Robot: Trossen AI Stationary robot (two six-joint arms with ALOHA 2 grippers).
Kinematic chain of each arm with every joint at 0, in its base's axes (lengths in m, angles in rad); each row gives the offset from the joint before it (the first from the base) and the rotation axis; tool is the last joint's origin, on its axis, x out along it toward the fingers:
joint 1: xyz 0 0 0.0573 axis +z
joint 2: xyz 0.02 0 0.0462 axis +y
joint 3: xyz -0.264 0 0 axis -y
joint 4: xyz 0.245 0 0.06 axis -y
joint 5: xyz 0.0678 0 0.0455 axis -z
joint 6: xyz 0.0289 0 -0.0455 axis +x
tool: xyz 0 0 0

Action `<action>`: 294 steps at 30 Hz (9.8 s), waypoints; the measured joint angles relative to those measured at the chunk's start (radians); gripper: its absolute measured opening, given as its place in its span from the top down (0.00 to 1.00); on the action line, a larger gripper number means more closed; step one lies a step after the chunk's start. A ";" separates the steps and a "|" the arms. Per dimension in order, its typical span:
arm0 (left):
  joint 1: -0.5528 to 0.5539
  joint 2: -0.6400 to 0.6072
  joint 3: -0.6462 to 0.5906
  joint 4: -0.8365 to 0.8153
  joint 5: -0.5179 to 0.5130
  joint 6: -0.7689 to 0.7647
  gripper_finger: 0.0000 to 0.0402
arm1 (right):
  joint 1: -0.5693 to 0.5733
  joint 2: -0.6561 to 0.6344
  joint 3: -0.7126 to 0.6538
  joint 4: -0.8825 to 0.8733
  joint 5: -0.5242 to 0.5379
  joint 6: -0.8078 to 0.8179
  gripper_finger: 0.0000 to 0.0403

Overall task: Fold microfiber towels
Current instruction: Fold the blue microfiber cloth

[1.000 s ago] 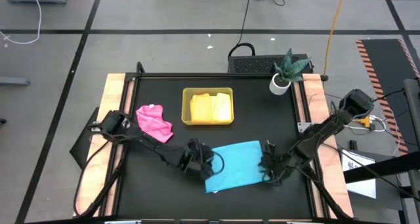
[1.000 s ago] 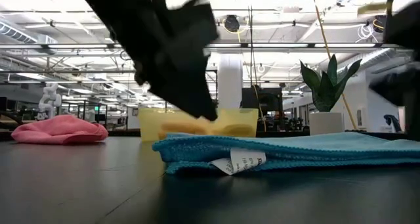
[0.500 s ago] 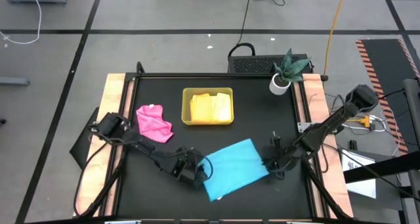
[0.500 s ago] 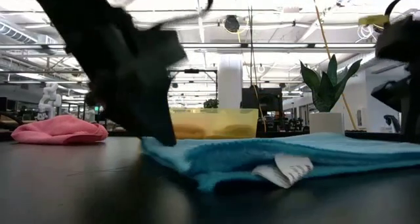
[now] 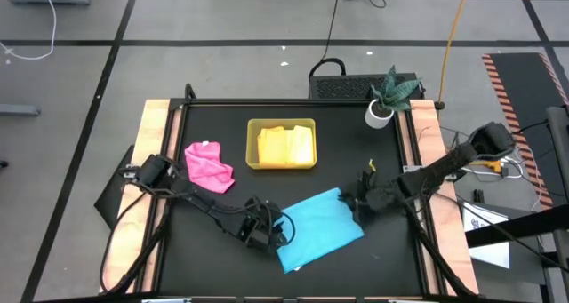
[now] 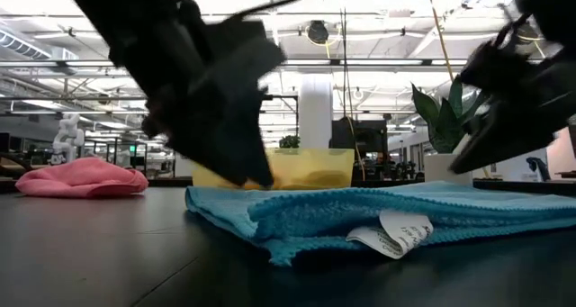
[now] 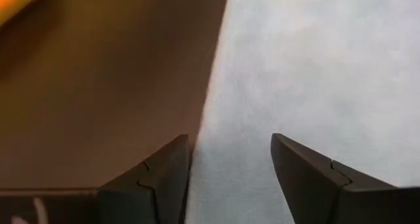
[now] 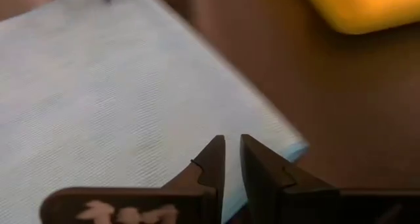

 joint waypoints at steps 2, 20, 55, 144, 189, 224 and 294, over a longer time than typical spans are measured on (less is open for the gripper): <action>0.000 0.018 -0.001 -0.010 0.006 -0.001 0.46 | -0.060 0.038 -0.027 0.073 -0.002 -0.018 0.92; -0.063 0.029 0.001 0.055 -0.007 -0.050 0.46 | -0.188 -0.007 -0.059 0.147 -0.060 -0.114 1.00; -0.052 0.076 0.000 0.420 -0.036 0.062 0.46 | -0.256 0.266 -0.006 0.475 -0.284 -0.172 1.00; -0.149 -0.029 -0.030 0.479 0.021 0.145 0.46 | 0.071 0.015 0.037 0.060 -0.061 -0.101 1.00; 0.171 0.134 0.033 0.434 -0.138 0.247 0.46 | 0.036 0.154 -0.120 0.397 -0.083 -0.041 1.00; 0.087 0.129 0.039 0.084 -0.185 0.026 0.46 | -0.186 0.397 -0.003 0.462 0.042 -0.076 1.00; -0.197 0.162 0.081 0.538 -0.180 0.814 0.98 | 0.364 0.197 -0.010 0.500 -0.187 -0.494 0.77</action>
